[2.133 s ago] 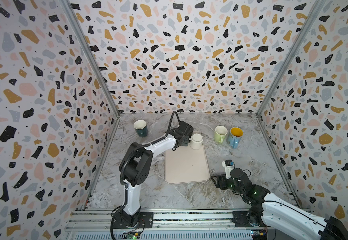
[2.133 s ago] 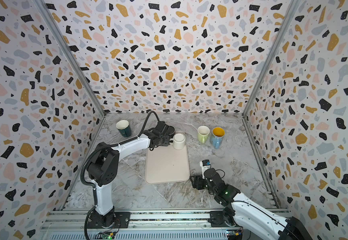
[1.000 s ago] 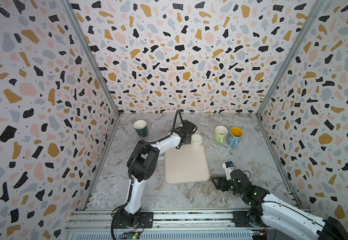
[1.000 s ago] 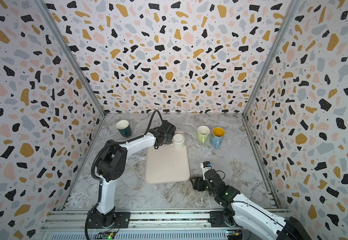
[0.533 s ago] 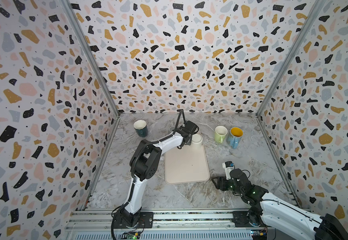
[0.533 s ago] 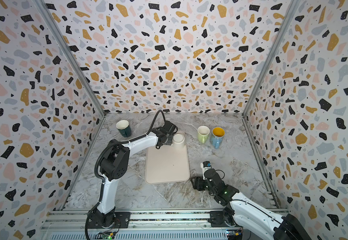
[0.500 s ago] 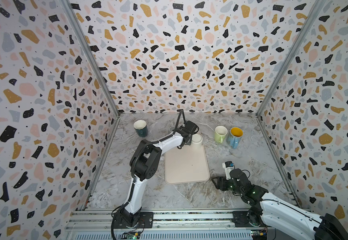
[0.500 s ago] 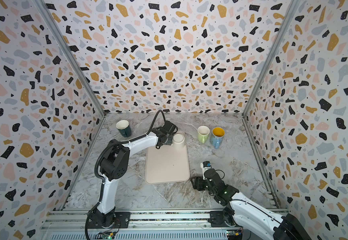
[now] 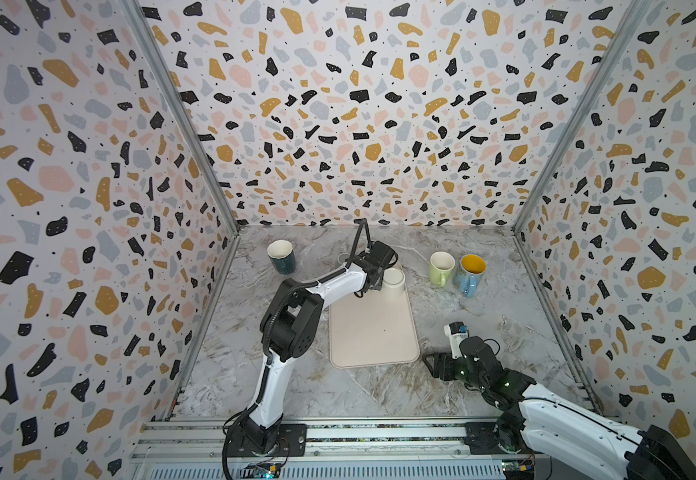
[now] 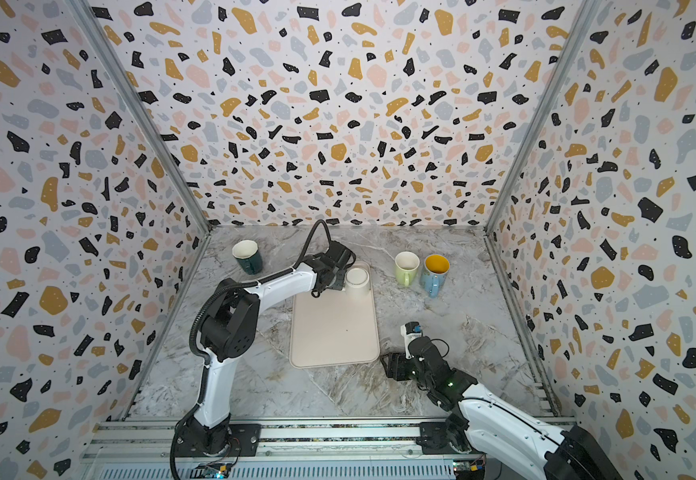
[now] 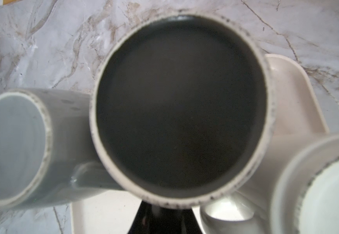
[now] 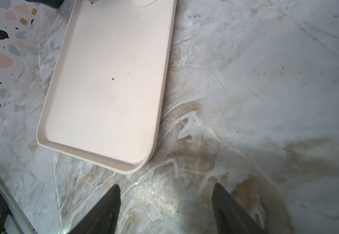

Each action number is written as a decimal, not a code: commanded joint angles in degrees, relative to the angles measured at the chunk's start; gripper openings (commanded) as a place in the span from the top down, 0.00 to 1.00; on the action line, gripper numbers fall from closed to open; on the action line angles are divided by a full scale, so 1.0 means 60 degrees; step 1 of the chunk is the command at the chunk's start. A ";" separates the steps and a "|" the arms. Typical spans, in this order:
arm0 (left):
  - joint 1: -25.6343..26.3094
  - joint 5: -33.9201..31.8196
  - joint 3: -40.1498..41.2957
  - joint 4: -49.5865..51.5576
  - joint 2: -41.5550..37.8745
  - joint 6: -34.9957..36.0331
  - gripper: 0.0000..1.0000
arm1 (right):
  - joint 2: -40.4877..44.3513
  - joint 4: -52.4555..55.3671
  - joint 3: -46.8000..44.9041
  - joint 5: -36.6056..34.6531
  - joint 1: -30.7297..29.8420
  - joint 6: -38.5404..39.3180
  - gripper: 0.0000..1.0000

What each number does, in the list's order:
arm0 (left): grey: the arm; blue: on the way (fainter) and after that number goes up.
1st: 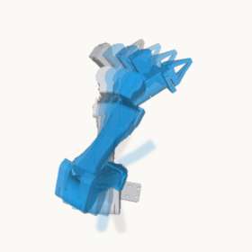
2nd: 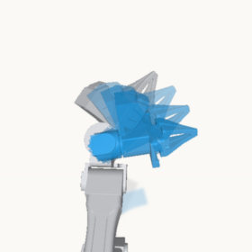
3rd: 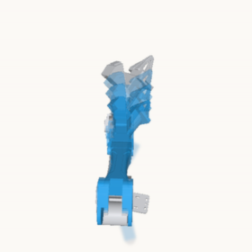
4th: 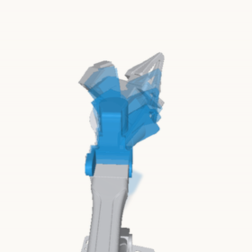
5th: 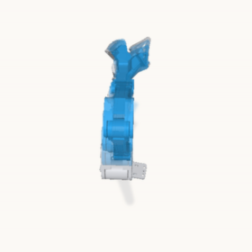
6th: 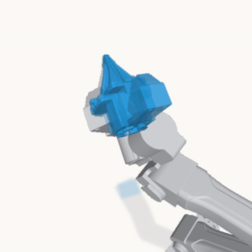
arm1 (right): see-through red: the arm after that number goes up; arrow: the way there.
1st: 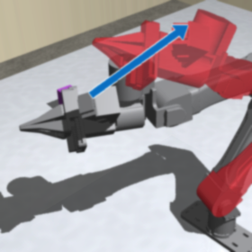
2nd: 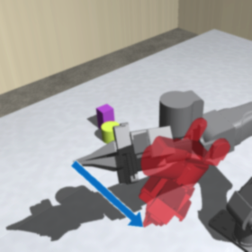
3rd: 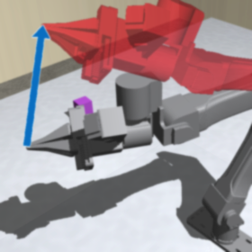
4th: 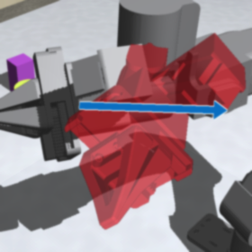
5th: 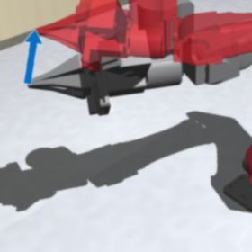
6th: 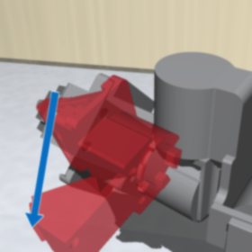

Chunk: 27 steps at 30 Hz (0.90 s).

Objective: Turn the mug right side up
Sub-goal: Pick up the mug from the tray.

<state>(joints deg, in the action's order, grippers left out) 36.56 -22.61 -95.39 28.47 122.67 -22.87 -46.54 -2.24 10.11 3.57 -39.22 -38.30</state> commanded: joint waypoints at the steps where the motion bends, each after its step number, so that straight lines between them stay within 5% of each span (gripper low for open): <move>1: -0.0087 -0.0325 0.0311 -0.0073 -0.0518 0.0063 1.00 | 0.0082 -0.0242 0.0030 0.0093 0.0040 -0.0003 0.27; 27: -0.0087 -0.0076 0.2361 -0.0977 -0.1852 0.0355 1.00 | 0.0466 -0.0518 -0.0475 0.0330 0.0266 -0.0325 0.20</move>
<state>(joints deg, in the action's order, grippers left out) 36.47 -21.50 -82.32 23.81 113.99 -20.95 -44.03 -4.64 7.73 5.37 -37.87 -39.59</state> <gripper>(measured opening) 0.162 0.803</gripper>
